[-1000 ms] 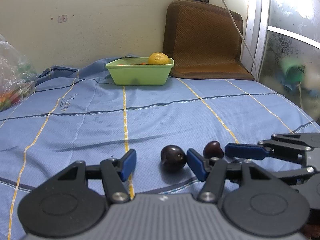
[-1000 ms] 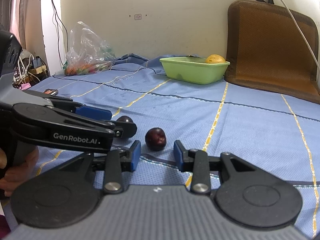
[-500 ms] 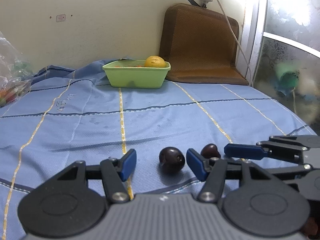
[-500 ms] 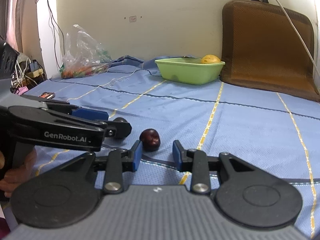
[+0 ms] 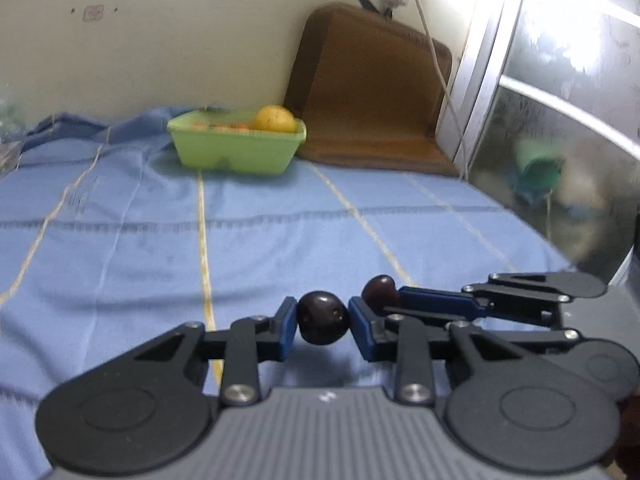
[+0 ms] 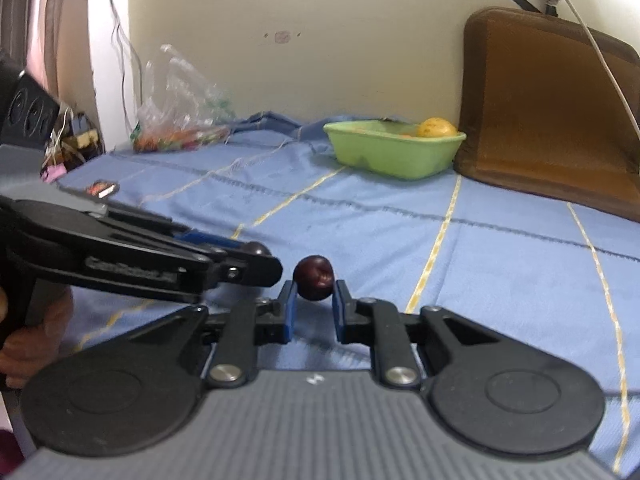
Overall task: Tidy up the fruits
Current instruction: 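Carry both plums over the green basket and open both grippers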
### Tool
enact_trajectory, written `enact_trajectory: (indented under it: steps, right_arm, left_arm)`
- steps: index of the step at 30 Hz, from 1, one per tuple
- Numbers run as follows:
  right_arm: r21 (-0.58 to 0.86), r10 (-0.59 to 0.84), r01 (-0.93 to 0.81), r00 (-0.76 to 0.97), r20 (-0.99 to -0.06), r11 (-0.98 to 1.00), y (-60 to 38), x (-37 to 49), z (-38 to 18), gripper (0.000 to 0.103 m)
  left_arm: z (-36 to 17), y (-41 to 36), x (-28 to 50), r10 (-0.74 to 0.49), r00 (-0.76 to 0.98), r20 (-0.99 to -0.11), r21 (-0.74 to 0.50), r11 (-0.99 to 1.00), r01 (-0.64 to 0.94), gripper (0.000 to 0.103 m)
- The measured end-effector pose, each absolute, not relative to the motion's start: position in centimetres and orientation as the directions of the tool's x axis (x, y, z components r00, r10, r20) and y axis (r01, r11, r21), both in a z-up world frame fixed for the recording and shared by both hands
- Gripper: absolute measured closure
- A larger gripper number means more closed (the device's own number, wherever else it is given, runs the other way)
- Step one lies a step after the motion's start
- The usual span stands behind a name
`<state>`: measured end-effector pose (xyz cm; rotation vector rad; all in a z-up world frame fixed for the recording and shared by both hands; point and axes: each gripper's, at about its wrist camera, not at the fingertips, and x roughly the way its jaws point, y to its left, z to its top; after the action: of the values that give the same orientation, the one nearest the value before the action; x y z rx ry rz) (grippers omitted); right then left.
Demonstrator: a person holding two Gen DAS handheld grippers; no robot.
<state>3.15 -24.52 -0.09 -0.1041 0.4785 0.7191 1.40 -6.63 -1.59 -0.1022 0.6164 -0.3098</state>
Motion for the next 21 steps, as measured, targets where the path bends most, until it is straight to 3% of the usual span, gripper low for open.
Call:
enact_trajectory:
  steps: [5,11,21]
  right_arm:
    - [0.117,0.625,-0.638,0.672,-0.398,0.761,-24.7,7.7,2.1,0.081]
    - [0.119,0.611,-0.61,0.721,-0.328,0.783,-22.9,15.3,4.8,0.081]
    - [0.134,0.569,-0.569,0.717,-0.403,0.811,-19.9,25.6,2.8,0.079]
  left_arm:
    - [1.6,-5.6,5.9,-0.343,0.792,-0.506,-0.228,0.938,0.26,0.074]
    - [4.0,-4.9,14.9,-0.271,0.828,-0.491,-0.188,0.961,0.203,0.074]
    - [1.8,-4.3,25.6,-0.099,0.809,-0.58,-0.059,0.995,0.079,0.073]
